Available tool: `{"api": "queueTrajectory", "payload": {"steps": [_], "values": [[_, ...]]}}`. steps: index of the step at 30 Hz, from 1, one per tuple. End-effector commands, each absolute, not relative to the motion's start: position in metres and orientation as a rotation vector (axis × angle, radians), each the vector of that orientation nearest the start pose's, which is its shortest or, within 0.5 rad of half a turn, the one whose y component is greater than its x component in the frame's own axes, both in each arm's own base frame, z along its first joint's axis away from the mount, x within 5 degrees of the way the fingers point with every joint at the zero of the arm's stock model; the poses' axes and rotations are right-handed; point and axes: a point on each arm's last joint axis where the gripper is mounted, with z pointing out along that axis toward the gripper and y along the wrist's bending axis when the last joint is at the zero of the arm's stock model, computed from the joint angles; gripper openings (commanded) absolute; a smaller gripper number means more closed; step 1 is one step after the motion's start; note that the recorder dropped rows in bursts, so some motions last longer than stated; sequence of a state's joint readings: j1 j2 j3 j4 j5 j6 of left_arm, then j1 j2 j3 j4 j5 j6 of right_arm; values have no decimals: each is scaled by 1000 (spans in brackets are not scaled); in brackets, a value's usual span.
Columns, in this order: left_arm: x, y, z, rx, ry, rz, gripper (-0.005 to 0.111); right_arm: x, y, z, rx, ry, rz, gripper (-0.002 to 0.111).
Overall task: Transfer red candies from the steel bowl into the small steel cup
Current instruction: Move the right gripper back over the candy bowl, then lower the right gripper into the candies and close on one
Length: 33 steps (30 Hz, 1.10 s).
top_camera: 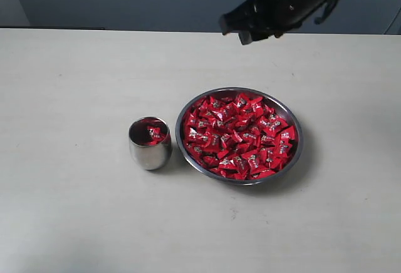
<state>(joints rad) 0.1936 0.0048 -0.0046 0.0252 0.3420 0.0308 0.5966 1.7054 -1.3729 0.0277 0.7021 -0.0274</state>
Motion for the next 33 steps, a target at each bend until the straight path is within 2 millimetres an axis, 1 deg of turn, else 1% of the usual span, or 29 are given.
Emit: {"api": "queueTrajectory", "payload": {"steps": [1, 3, 7, 11, 13, 14, 17, 19, 21, 27, 30, 33], "values": [[53, 11, 183, -126, 1817, 179, 0, 292, 194, 267, -705, 2394, 272, 38], [53, 11, 183, -126, 1817, 179, 0, 283, 188, 252, -676, 2443, 272, 38], [53, 11, 183, -126, 1817, 179, 0, 274, 182, 226, -681, 2509, 255, 38], [53, 11, 183, -126, 1817, 179, 0, 276, 184, 215, -681, 2514, 252, 38], [53, 11, 183, -126, 1817, 179, 0, 281, 186, 215, -699, 2469, 250, 38], [53, 11, 183, -126, 1817, 179, 0, 284, 188, 216, -749, 2434, 232, 38], [53, 11, 183, -126, 1817, 179, 0, 291, 192, 221, -997, 2327, 147, 38], [53, 11, 183, -126, 1817, 179, 0, 297, 196, 227, -1093, 2279, 115, 38], [53, 11, 183, -126, 1817, 179, 0, 303, 200, 232, -1115, 2263, 109, 38], [53, 11, 183, -126, 1817, 179, 0, 317, 210, 236, -1150, 2335, 100, 38], [53, 11, 183, -126, 1817, 179, 0, 321, 213, 242, -1140, 2355, 117, 38], [53, 11, 183, -126, 1817, 179, 0, 322, 215, 243, -1135, 2362, 128, 38]]}}
